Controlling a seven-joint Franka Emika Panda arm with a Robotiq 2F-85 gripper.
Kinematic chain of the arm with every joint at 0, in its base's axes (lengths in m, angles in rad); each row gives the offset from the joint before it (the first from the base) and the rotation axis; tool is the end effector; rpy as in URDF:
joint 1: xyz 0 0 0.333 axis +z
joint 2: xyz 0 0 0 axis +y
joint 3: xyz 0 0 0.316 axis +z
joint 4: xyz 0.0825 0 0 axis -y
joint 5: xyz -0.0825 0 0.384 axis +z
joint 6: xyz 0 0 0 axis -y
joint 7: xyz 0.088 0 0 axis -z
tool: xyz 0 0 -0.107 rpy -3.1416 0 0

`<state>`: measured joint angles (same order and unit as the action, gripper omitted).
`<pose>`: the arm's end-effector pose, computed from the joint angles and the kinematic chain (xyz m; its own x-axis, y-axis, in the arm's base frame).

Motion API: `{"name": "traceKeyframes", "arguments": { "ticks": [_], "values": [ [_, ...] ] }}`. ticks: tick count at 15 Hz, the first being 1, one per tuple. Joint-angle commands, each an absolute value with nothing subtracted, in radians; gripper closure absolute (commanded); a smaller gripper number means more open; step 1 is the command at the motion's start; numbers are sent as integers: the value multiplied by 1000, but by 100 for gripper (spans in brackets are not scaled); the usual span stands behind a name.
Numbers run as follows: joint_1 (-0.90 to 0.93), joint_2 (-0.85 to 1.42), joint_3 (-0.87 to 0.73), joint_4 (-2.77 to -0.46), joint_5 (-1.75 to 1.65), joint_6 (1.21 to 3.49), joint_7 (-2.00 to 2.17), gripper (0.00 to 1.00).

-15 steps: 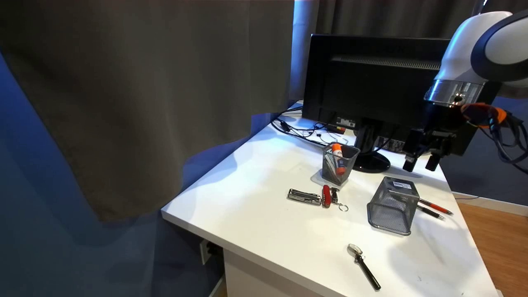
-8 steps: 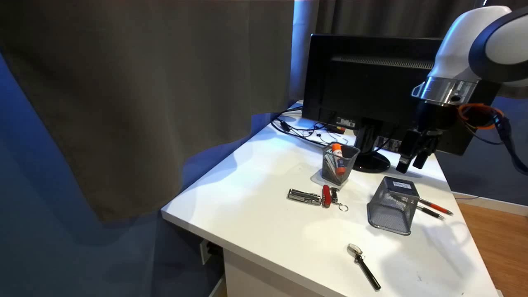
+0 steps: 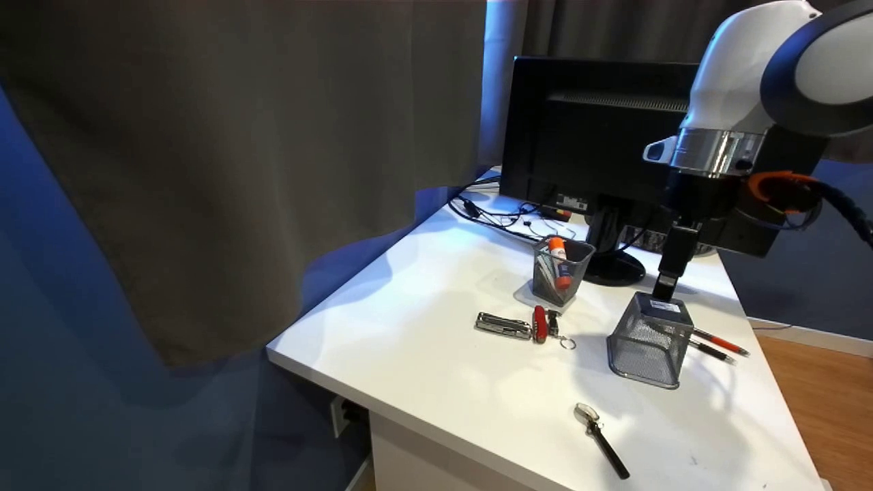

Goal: Remove the pens from the bin, then put the bin upright

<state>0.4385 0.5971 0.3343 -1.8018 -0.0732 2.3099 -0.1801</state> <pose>0.4753 0.4403 0.2250 0.5757 0.8172 -0.0290 0.8069 -0.5735 -0.1415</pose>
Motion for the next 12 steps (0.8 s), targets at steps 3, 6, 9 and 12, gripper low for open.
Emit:
{"name": "traceKeyframes", "arguments": {
  "ticks": [3, 6, 9, 12],
  "values": [
    [445, 636, 337, -1756, -111, 2276, -219, 0],
    [446, 655, 336, -1736, -118, 2271, -228, 0],
    [454, 660, 331, -1736, -152, 2297, -253, 0],
    [461, 668, 331, -1728, -191, 2310, -291, 0]
  ]
}}
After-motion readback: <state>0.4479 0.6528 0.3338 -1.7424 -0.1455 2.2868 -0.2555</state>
